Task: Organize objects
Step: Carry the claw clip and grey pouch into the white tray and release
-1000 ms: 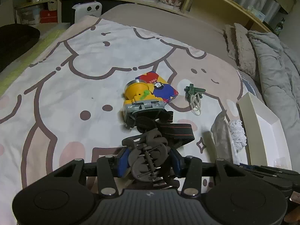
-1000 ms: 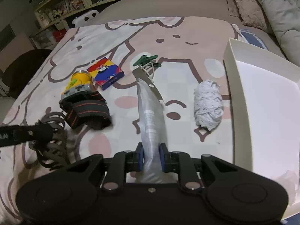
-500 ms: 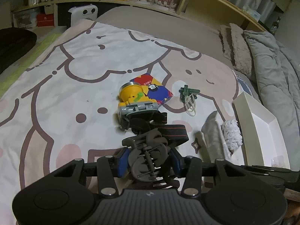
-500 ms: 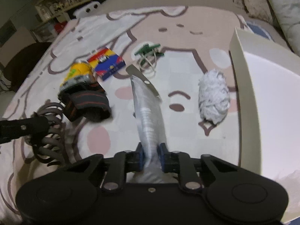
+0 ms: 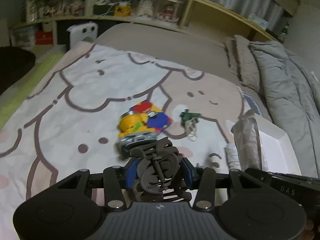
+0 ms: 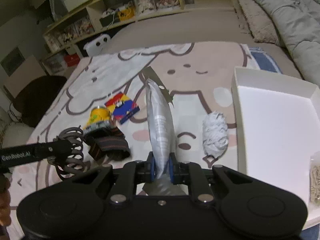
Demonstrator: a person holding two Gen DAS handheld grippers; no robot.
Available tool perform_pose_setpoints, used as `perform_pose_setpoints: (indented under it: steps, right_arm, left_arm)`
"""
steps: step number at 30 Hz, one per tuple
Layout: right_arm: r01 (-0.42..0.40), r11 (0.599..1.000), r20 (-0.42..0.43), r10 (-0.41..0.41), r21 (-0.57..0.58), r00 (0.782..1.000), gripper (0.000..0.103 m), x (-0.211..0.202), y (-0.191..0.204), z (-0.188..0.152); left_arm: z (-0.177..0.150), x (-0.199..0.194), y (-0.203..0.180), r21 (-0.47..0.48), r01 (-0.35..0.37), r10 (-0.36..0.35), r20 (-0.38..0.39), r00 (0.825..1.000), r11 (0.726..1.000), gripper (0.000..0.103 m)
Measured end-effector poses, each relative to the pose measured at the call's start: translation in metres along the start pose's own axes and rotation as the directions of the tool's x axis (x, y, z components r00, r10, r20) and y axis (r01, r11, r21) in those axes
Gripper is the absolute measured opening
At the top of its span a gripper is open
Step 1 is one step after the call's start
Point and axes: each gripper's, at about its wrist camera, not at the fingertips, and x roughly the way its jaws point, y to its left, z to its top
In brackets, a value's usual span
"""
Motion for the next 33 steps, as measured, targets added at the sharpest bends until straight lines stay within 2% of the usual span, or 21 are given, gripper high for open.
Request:
perform_pose_setpoints:
  steps: [6, 19, 25, 33]
  right_arm:
    - [-0.017, 0.999, 0.035, 0.015, 0.044, 0.999, 0.014, -0.028, -0.018, 0.011]
    - [0.074, 0.983, 0.066, -0.086, 0.168, 0.994, 0.015, -0.078, -0.107, 0.018]
    - [0.118, 0.971, 0.061, -0.133, 0.209, 0.989, 0.015, -0.088, -0.145, 0.014]
    - [0.155, 0.952, 0.025, -0.167, 0.263, 0.986, 0.015, -0.080, -0.184, 0.005]
  left_arm:
    - [0.014, -0.013, -0.030, 0.053, 0.023, -0.025, 0.036, 0.999, 0.998, 0.048]
    - [0.023, -0.008, -0.114, 0.155, 0.123, -0.129, 0.029, 0.991, 0.980, 0.048]
    - [0.025, 0.001, -0.161, 0.191, 0.182, -0.190, 0.023, 0.982, 0.965, 0.048]
    - [0.015, 0.027, -0.208, 0.221, 0.240, -0.238, -0.033, 0.971, 0.945, 0.048]
